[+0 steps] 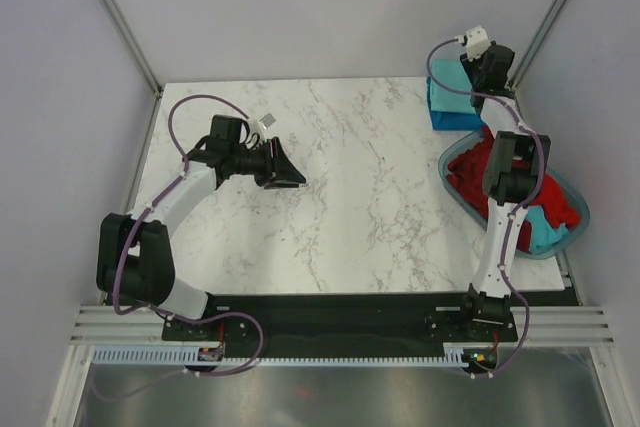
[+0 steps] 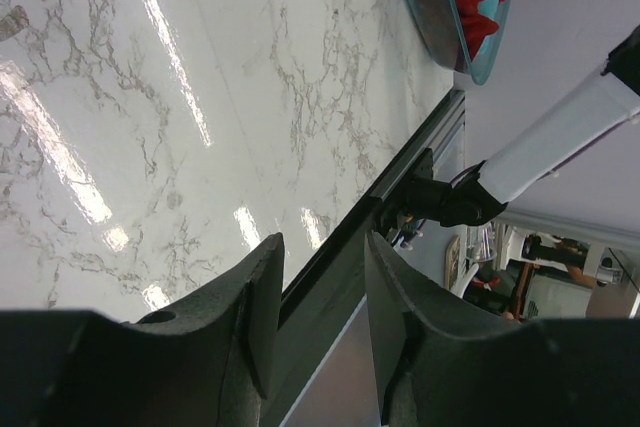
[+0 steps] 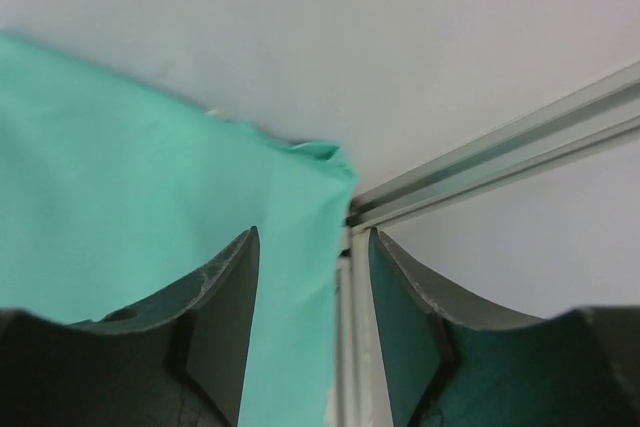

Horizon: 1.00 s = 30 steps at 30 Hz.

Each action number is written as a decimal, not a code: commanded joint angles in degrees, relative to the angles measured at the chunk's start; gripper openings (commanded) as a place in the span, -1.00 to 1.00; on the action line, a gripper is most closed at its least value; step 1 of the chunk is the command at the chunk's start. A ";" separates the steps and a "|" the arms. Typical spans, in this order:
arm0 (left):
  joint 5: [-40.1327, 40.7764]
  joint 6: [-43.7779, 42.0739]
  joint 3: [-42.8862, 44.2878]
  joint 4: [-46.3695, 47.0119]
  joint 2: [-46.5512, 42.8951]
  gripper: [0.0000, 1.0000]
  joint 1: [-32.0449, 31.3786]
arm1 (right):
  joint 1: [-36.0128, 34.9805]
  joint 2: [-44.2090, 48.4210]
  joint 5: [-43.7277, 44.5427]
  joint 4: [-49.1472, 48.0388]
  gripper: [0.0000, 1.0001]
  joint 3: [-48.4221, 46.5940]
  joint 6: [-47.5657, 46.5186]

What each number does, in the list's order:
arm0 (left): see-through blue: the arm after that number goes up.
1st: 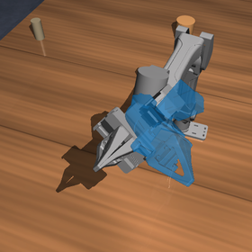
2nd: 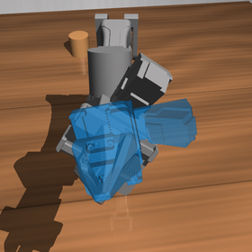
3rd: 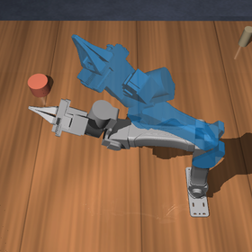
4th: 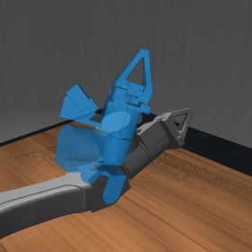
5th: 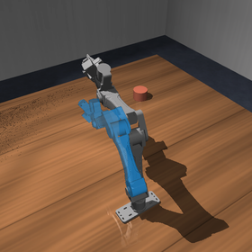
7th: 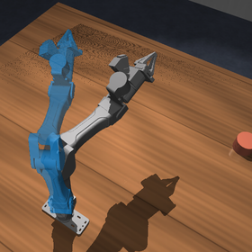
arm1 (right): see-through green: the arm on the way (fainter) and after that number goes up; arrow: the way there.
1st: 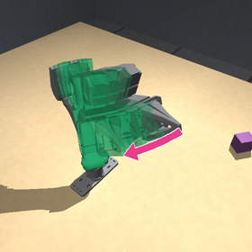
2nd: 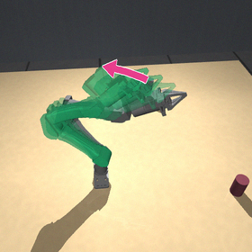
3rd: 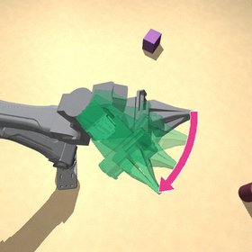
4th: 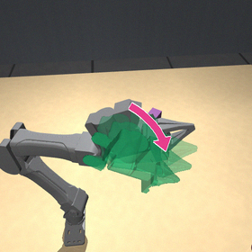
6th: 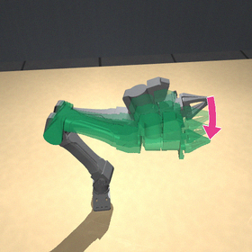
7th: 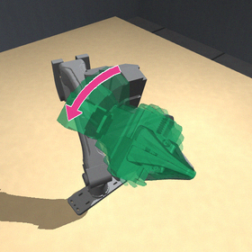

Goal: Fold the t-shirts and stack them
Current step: Neatly place the folded tshirt to the corner

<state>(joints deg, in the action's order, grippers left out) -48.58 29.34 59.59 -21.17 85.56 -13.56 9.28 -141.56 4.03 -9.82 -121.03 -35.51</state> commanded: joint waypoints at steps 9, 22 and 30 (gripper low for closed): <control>-2.49 -1.57 0.26 -0.01 -4.52 -0.09 0.29 | -6.02 19.21 -5.53 -0.72 0.14 28.55 -10.62; -2.84 -1.39 0.44 0.25 -5.75 -0.09 0.38 | -8.84 16.49 1.50 -9.86 0.03 35.60 -21.62; -2.75 -1.31 0.61 0.34 -5.67 -0.10 0.38 | -8.84 15.17 0.45 -7.84 0.07 35.07 -22.94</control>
<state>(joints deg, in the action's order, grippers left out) -49.65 29.34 59.59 -21.15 82.00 -13.47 0.38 -125.99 4.89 -16.16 -85.84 -56.95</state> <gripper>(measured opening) 0.455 0.530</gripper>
